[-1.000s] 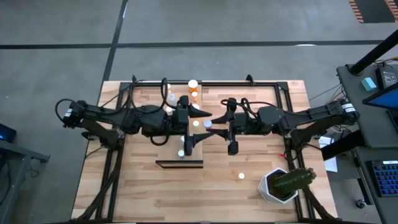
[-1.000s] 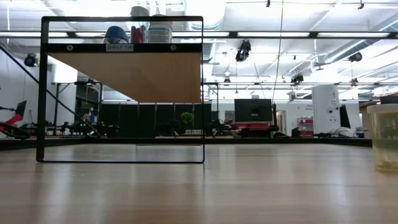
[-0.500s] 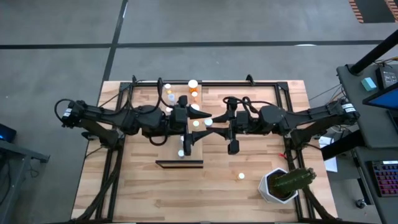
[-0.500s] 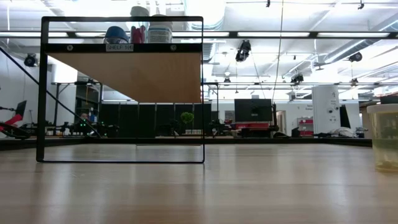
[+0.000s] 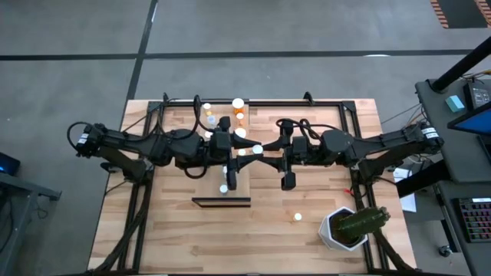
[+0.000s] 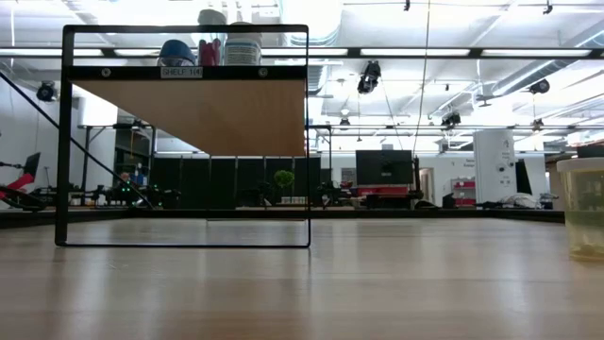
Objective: Pick and place medicine bottles onto shelf by color
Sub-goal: Put the pink tablet bottle on the shelf
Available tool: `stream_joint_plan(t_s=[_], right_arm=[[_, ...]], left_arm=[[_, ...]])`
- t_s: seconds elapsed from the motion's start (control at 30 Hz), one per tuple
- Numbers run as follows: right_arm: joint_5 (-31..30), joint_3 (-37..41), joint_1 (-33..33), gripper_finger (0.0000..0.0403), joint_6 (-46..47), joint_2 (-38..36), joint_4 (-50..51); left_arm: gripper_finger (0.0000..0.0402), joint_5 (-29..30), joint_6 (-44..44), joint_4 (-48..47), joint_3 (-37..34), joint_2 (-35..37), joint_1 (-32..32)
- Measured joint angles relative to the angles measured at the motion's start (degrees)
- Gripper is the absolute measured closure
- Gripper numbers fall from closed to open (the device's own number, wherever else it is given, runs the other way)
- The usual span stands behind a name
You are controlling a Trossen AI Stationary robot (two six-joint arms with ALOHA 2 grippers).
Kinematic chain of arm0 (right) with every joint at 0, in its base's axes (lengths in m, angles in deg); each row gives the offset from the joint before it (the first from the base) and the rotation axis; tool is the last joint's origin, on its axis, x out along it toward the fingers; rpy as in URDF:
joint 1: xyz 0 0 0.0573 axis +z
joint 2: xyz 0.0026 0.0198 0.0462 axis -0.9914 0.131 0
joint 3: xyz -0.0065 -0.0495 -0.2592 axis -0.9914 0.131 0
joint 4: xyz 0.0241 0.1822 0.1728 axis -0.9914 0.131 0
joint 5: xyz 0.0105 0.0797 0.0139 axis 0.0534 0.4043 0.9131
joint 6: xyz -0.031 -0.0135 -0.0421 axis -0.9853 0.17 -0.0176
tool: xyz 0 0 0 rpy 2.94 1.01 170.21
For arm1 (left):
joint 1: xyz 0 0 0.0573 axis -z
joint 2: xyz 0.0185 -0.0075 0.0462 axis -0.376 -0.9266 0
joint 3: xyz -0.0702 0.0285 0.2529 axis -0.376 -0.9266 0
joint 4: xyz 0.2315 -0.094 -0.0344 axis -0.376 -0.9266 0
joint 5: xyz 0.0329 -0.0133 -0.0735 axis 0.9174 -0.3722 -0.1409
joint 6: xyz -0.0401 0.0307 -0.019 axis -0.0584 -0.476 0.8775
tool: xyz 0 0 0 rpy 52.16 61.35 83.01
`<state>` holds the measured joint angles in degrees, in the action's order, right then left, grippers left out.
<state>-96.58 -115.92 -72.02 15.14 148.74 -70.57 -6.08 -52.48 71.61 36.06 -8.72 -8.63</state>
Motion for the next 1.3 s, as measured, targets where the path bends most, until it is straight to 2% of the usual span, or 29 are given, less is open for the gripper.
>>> stream_joint_plan(t_s=[0.17,0.33,0.63,0.9,1.17,1.3], right_arm=[[0.0,0.0,0.0,0.0307,0.0,0.0,0.0],[0.0,0.0,0.0,0.0299,0.8,0.0,0.0],[-0.1,0.0,0.0,0.0216,2.4,-0.2,1.4],[-1.1,0.0,0.0,0.0191,4.1,-1.5,4.0],[-1.5,0.0,0.0,0.0192,5.0,-1.7,4.9],[-1.5,0.0,0.0,0.0192,6.4,-1.6,4.9]], left_arm=[[0.0304,0.0,0.1,0.0,0.0,0.0,0.0],[0.0308,0.0,0.2,0.0,0.0,0.0,0.0],[0.0305,0.6,0.2,-1.5,0.0,1.0,0.0],[0.0304,4.7,4.5,-15.7,0.0,6.1,2.4],[0.0304,6.5,10.8,-31.2,-0.1,10.4,10.6],[0.0304,9.2,13.9,-37.1,-0.7,12.4,14.7]])
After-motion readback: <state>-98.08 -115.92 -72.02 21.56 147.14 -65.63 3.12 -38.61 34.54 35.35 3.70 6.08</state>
